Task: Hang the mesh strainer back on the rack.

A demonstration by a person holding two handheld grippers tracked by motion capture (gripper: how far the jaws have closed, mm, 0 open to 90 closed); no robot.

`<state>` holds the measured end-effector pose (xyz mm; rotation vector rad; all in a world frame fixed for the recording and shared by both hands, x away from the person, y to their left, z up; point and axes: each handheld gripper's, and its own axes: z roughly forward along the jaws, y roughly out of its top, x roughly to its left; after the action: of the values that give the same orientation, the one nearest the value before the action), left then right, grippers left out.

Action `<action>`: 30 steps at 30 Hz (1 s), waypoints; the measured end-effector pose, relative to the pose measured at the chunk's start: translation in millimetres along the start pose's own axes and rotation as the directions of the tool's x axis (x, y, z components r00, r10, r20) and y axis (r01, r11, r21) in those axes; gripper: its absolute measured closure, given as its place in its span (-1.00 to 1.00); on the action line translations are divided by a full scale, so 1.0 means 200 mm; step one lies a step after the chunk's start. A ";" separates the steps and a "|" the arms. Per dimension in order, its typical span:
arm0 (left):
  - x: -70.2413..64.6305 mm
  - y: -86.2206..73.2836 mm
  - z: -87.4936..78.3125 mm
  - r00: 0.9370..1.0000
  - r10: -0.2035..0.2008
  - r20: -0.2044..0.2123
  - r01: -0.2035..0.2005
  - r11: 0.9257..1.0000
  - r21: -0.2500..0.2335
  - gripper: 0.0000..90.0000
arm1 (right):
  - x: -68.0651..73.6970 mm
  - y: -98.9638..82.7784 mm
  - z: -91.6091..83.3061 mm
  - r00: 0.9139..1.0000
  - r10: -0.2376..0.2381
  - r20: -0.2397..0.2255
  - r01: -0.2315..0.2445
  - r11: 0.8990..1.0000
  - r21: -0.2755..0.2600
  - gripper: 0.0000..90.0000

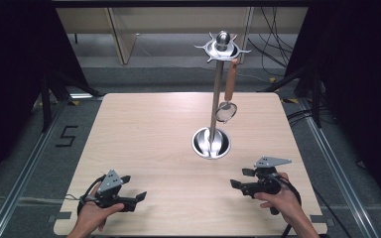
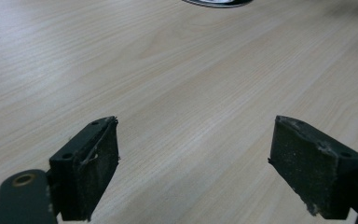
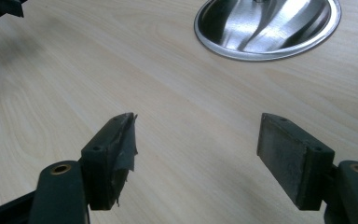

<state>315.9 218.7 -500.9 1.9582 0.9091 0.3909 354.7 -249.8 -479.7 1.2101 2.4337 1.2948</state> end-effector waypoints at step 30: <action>0.01 0.00 -0.01 1.000 0.025 -0.009 -0.024 0.999 0.024 -0.67 | 0.02 -0.13 -0.03 0.999 -0.032 0.026 0.032 0.999 -0.018 -0.37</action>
<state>316.6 220.8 -500.4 1.9921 0.9000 0.4055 333.8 -259.0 -493.3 1.1709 2.4081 1.2820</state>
